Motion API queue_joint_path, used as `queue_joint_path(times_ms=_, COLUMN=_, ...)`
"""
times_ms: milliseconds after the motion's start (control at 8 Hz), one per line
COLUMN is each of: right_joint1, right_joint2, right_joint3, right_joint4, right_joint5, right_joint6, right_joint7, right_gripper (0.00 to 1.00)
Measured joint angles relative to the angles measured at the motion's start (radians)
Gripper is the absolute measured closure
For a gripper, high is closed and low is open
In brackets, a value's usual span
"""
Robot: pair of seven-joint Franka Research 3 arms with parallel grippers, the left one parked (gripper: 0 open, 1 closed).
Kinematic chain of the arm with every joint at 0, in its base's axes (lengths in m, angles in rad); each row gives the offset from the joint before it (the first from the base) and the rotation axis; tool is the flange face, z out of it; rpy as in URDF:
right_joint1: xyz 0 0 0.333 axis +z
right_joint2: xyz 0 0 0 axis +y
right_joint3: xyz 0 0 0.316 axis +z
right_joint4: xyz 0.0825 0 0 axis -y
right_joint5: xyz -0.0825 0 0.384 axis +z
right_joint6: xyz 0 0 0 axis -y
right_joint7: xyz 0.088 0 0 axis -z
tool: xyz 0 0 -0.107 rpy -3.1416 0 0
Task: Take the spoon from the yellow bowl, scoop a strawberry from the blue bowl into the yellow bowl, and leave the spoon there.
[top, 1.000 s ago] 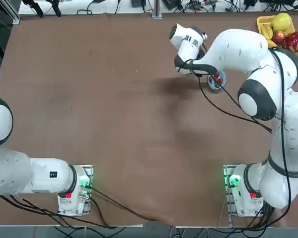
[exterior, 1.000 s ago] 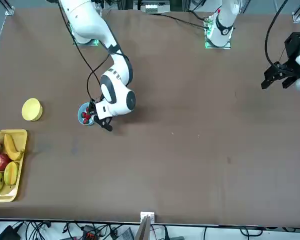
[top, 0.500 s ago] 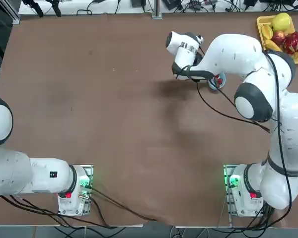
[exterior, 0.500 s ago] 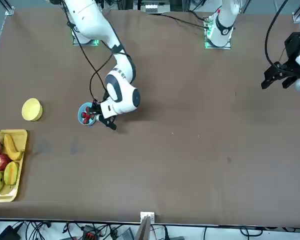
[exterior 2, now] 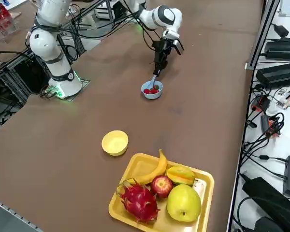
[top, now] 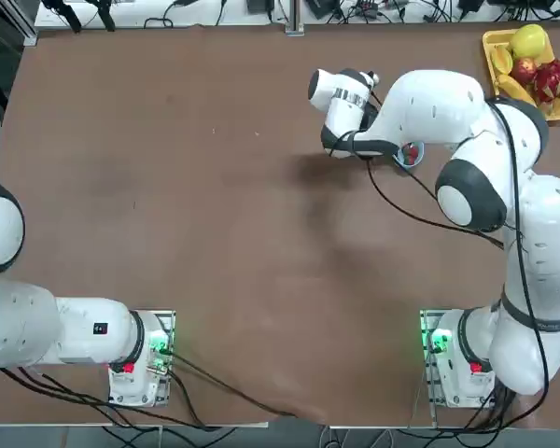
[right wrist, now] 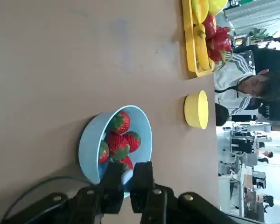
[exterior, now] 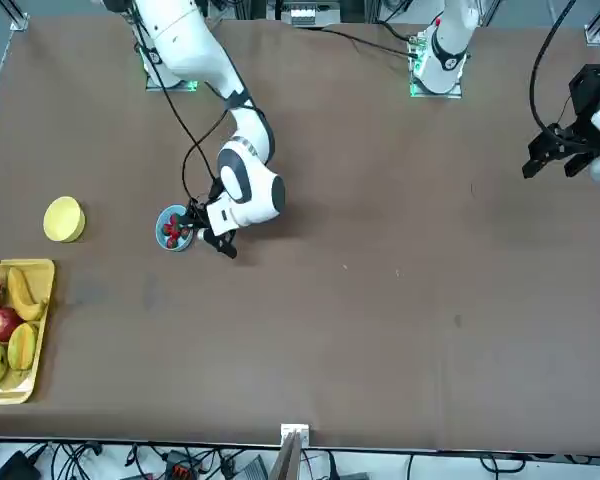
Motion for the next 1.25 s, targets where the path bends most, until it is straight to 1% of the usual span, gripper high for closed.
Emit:
queue_joint_path(times_ms=625, right_joint1=0.004, right_joint2=0.003, right_joint3=-0.002, right_joint4=0.000, right_joint5=-0.006, right_joint6=-0.004, right_joint7=0.017, right_gripper=0.88)
queue_joint_path(times_ms=1250, right_joint1=0.035, right_joint2=0.029, right_joint3=-0.002, right_joint4=0.000, right_joint5=-0.051, right_joint6=-0.033, right_joint7=0.017, right_gripper=0.88)
